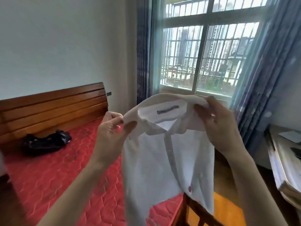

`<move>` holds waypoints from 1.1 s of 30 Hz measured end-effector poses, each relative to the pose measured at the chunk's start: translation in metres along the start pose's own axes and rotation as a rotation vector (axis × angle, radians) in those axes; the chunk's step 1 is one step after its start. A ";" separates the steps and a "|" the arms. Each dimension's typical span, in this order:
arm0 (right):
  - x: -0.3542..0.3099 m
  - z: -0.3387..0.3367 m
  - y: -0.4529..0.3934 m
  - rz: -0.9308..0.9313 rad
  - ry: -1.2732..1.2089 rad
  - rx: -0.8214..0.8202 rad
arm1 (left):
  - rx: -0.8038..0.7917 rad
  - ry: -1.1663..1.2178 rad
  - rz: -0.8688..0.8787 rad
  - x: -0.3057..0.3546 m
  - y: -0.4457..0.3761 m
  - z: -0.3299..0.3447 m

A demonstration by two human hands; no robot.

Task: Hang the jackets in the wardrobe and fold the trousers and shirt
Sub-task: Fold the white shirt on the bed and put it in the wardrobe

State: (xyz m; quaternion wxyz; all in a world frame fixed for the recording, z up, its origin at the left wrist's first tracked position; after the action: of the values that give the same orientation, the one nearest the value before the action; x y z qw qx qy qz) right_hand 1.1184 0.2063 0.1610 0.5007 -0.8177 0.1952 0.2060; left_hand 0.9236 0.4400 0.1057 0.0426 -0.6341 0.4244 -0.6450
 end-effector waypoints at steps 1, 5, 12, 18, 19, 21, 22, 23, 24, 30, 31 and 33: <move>-0.009 0.005 -0.012 -0.016 -0.041 -0.008 | -0.006 0.024 0.002 0.007 -0.010 -0.009; -0.043 0.022 -0.057 -0.127 -0.069 0.038 | -0.004 0.029 0.052 0.030 -0.052 -0.045; -0.088 0.047 -0.123 -0.270 -0.074 -0.041 | 0.067 -0.182 0.115 0.047 -0.104 -0.097; -0.089 0.092 -0.156 -0.320 -0.074 -0.338 | -0.086 -0.418 0.217 0.043 -0.119 -0.131; -0.086 0.100 -0.161 -0.312 -0.105 -0.367 | -0.101 -0.437 0.195 0.037 -0.123 -0.135; -0.078 0.115 -0.173 -0.272 -0.207 -0.402 | -0.159 -0.410 0.078 0.021 -0.133 -0.143; -0.073 0.124 -0.177 -0.250 -0.267 -0.416 | -0.212 -0.376 -0.011 0.010 -0.136 -0.147; -0.065 0.134 -0.180 -0.229 -0.332 -0.440 | -0.283 -0.327 -0.100 -0.002 -0.138 -0.150; -0.056 0.146 -0.182 -0.211 -0.396 -0.472 | -0.353 -0.276 -0.171 -0.013 -0.138 -0.152; 0.006 0.232 -0.198 -0.178 -0.476 -0.594 | -0.348 -0.136 -0.337 -0.076 -0.153 -0.141; 0.016 0.245 -0.201 -0.166 -0.469 -0.611 | -0.280 -0.135 -0.338 -0.082 -0.157 -0.140; 0.033 0.267 -0.210 -0.137 -0.480 -0.685 | -0.153 -0.183 -0.322 -0.089 -0.165 -0.141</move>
State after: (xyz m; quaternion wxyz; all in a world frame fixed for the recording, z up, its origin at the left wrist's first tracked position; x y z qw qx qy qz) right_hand 1.2191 0.5315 0.1879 0.2437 -0.8770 -0.0616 0.4096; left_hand 0.8999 0.6679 0.1587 -0.0709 -0.7510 0.3596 -0.5492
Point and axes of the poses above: each hand's wrist, its own y-axis away from the middle knuckle, its own z-axis out of the palm, x = y × z, the point moved 6 cm from there along -y, towards the middle knuckle, and after that the axes turned 2 degrees about -y, right-handed, at the moved point
